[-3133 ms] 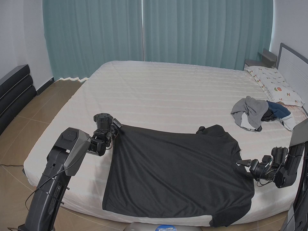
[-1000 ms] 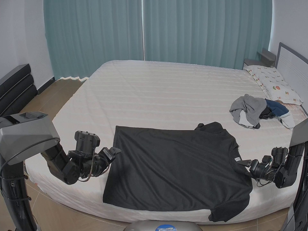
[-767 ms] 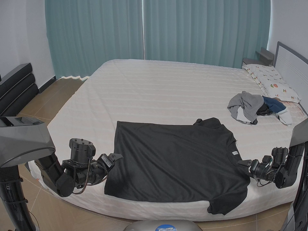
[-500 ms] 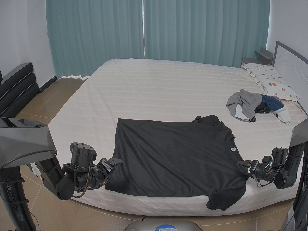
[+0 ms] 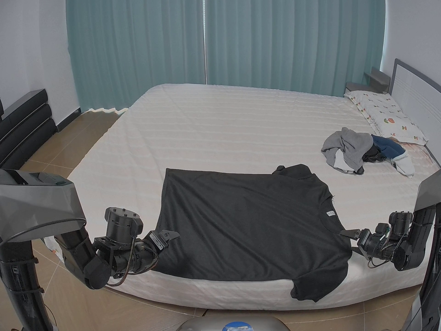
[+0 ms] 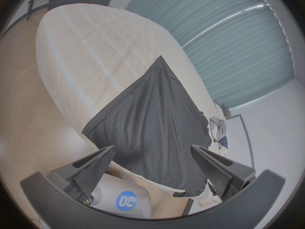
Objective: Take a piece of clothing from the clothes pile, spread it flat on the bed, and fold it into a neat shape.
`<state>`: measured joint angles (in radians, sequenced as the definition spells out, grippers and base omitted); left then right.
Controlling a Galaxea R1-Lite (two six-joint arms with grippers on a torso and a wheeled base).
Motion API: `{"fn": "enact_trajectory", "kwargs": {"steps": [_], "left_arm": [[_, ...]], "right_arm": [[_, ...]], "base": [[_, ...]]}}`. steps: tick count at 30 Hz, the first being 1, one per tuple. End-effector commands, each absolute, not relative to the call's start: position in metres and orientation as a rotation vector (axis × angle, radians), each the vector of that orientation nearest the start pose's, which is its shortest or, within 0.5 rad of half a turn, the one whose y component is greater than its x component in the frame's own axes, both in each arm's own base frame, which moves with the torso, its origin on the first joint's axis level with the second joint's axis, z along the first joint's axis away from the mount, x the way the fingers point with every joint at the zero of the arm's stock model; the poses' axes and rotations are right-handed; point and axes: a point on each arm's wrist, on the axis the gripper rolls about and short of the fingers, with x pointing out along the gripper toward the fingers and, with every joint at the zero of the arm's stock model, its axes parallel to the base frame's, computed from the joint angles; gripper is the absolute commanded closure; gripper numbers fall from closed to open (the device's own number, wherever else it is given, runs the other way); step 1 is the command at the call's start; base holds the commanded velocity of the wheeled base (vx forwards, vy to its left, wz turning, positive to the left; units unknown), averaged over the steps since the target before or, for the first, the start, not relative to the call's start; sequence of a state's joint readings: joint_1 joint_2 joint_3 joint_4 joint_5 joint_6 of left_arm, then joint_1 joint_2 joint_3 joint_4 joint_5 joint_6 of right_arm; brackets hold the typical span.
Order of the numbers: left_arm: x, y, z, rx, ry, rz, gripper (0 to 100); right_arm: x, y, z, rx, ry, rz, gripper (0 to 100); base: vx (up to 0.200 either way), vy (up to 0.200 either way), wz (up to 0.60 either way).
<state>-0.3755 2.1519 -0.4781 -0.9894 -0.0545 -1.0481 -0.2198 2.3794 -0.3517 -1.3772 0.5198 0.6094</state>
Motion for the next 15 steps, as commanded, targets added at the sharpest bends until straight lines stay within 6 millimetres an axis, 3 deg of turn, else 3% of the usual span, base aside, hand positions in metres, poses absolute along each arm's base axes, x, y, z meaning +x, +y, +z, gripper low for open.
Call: {"fn": "enact_trajectory", "kwargs": {"steps": [1,6,10,15], "left_arm": [[0.285,-0.098,0.002,-0.82,0.804,-0.005,0],[0.288,-0.079,-0.015,-0.638,0.847,-0.049,0],[0.278,-0.06,-0.03,-0.522,0.907,-0.061,0],[0.271,-0.047,-0.043,-0.443,0.93,-0.042,0]], "right_arm": [[0.283,-0.051,-0.041,0.817,0.678,0.098,0],[0.283,-0.04,-0.03,0.797,0.669,0.136,0],[0.281,-0.023,-0.031,0.785,0.707,0.165,0],[0.266,-0.02,-0.032,0.79,0.739,0.137,0]], "base": [[0.0,0.0,0.0],[0.0,0.0,0.0],[0.0,0.0,0.0],[0.0,0.0,0.0]]}}
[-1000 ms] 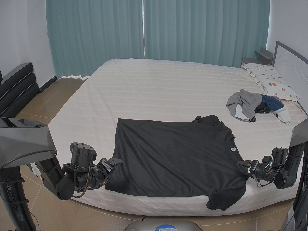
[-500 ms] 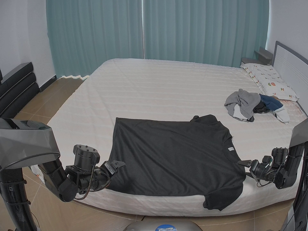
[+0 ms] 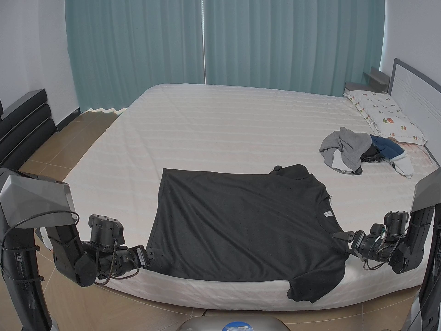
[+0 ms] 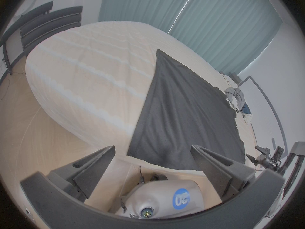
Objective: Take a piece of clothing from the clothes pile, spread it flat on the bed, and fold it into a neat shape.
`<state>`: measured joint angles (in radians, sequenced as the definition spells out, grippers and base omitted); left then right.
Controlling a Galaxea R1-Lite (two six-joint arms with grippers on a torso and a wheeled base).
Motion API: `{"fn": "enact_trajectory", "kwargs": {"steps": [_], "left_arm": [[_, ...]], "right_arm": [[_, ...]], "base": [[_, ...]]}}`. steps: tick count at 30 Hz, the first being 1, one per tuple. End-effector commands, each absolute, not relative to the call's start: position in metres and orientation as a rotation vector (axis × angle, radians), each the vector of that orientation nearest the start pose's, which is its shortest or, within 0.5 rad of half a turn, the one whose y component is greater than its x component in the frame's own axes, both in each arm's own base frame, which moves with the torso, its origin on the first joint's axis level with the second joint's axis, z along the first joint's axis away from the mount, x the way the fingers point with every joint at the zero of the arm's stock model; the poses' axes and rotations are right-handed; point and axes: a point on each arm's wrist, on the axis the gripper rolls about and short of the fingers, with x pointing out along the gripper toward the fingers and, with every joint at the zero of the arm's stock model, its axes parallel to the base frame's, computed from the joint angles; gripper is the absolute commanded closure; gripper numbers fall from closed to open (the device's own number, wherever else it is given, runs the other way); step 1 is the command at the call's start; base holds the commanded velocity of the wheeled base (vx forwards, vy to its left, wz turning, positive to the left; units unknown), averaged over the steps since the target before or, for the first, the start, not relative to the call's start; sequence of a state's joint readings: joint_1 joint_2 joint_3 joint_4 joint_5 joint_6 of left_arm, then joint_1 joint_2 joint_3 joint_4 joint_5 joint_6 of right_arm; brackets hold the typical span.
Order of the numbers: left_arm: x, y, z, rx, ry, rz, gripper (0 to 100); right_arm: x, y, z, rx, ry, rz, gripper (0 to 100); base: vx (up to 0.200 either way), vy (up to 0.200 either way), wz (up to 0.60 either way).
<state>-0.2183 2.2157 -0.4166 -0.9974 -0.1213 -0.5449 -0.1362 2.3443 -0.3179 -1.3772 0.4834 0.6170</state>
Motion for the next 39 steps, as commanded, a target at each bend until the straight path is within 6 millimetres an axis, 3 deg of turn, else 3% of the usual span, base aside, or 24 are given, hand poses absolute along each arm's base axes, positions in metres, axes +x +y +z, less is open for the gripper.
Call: {"fn": "enact_trajectory", "kwargs": {"steps": [1,9,17,29,39], "left_arm": [[0.273,-0.045,-0.044,-0.445,0.913,-0.04,0],[0.281,-0.052,-0.062,-0.362,0.846,-0.115,0],[0.281,-0.052,-0.061,-0.39,0.846,-0.205,0],[0.303,-0.057,-0.07,-0.276,0.794,-0.277,0],[0.298,-0.062,-0.071,-0.27,0.806,-0.29,0]], "right_arm": [[0.264,-0.02,-0.033,0.799,0.747,0.14,0],[0.25,-0.019,-0.047,0.815,0.756,0.15,0],[0.247,-0.019,-0.047,0.81,0.766,0.151,0],[0.247,-0.018,-0.048,0.809,0.769,0.151,0],[0.246,-0.018,-0.049,0.807,0.773,0.147,0]], "base": [[0.0,0.0,0.0],[0.0,0.0,0.0],[0.0,0.0,0.0],[0.0,0.0,0.0],[0.0,0.0,0.0]]}}
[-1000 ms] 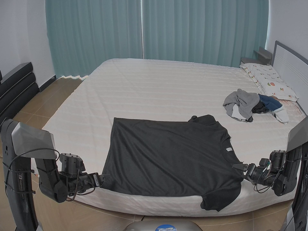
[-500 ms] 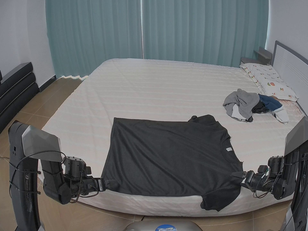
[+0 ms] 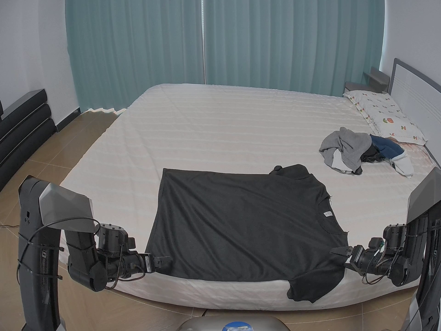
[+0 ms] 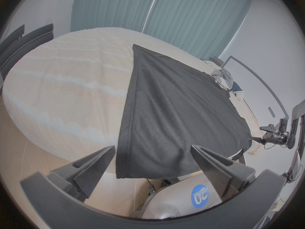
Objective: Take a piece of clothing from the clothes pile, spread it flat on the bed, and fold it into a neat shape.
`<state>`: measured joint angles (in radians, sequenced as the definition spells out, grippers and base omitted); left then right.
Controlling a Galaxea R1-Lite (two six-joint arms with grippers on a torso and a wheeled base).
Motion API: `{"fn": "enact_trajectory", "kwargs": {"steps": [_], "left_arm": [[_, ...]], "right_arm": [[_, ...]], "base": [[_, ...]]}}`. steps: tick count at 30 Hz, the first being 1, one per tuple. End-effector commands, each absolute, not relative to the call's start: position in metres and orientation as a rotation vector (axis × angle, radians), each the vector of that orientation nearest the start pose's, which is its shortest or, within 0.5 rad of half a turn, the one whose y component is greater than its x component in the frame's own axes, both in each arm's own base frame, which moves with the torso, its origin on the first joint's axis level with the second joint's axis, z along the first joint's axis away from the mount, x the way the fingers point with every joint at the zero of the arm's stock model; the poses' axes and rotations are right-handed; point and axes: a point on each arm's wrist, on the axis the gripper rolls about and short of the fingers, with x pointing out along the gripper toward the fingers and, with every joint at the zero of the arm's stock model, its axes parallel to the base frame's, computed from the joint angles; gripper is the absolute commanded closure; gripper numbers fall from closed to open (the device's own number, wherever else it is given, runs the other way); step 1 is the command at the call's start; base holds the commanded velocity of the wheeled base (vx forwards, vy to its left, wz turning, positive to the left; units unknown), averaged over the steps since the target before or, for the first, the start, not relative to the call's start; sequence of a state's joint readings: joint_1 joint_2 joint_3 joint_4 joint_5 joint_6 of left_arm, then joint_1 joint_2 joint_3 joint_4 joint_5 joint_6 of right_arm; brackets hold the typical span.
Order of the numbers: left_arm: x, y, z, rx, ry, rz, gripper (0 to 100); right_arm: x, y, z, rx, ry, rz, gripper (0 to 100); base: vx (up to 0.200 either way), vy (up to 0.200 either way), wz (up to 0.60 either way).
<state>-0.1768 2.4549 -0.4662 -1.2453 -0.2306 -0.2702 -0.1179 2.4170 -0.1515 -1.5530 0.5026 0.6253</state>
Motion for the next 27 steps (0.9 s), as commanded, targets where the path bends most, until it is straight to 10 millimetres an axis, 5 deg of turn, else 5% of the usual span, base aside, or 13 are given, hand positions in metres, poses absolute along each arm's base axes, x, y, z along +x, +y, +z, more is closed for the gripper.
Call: {"fn": "enact_trajectory", "kwargs": {"steps": [1,15,16,27], "left_arm": [[0.297,-0.063,-0.071,-0.269,0.806,-0.292,0],[0.294,-0.067,-0.071,-0.263,0.816,-0.295,0],[0.294,-0.067,-0.071,-0.263,0.816,-0.295,100],[0.282,-0.06,-0.073,-0.244,0.849,-0.197,100]], "right_arm": [[0.246,-0.018,-0.049,0.805,0.773,0.149,0],[0.246,-0.017,-0.049,0.804,0.776,0.147,0],[0.246,-0.017,-0.049,0.804,0.776,0.147,0],[0.246,-0.017,-0.049,0.803,0.775,0.147,0]], "base": [[0.0,0.0,0.0],[0.0,0.0,0.0],[0.0,0.0,0.0],[0.0,0.0,0.0]]}}
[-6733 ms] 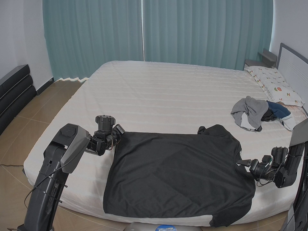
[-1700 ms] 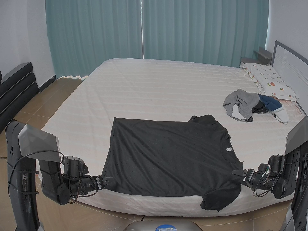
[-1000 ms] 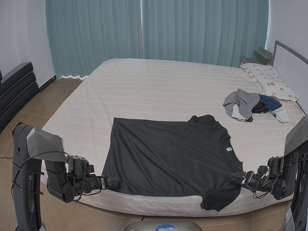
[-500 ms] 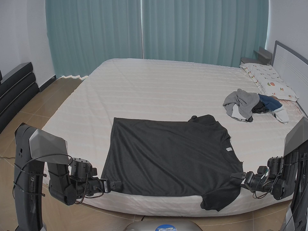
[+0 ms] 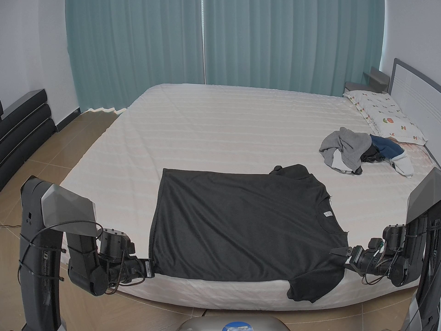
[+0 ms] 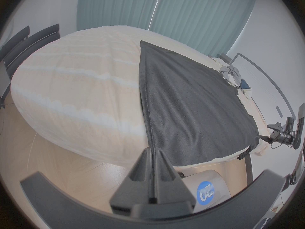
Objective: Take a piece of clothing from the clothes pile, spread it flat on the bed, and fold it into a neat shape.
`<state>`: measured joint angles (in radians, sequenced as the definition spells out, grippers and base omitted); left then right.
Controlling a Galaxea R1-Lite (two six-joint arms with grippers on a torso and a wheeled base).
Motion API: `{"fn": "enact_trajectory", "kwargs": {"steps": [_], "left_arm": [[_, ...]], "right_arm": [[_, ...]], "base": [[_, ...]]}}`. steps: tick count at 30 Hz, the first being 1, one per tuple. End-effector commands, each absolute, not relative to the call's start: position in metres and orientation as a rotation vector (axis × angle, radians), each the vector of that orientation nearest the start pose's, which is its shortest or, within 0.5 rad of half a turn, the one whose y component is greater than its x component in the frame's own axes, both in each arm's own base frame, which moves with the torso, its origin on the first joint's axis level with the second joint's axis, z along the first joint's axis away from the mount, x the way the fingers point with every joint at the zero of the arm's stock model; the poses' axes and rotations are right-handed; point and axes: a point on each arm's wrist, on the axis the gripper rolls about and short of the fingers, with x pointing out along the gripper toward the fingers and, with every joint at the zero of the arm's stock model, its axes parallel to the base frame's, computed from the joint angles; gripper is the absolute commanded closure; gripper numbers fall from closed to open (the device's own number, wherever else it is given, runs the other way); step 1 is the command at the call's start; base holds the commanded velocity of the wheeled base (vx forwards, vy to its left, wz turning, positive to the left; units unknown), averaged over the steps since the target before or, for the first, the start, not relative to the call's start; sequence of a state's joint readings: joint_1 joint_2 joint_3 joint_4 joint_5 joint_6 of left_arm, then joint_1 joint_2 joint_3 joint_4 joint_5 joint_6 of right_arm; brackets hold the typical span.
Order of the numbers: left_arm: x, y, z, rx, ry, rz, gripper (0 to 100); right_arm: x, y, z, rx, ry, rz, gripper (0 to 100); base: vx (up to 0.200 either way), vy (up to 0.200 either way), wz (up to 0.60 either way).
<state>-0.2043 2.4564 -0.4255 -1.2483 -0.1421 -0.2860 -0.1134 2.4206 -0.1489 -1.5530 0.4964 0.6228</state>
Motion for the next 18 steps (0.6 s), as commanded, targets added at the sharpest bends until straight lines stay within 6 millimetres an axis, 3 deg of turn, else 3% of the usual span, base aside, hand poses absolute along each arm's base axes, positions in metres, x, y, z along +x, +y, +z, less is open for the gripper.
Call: {"fn": "enact_trajectory", "kwargs": {"steps": [1,13,18], "left_arm": [[0.281,-0.059,-0.073,-0.244,0.852,-0.195,100],[0.283,-0.058,-0.067,-0.373,0.827,-0.147,100],[0.281,-0.058,-0.067,-0.391,0.818,-0.159,100]], "right_arm": [[0.246,-0.017,-0.049,0.803,0.775,0.147,0],[0.254,-0.011,-0.048,0.752,0.743,0.119,0],[0.275,-0.01,-0.044,0.717,0.664,0.126,0]], "base": [[0.0,0.0,0.0],[0.0,0.0,0.0],[0.0,0.0,0.0]]}}
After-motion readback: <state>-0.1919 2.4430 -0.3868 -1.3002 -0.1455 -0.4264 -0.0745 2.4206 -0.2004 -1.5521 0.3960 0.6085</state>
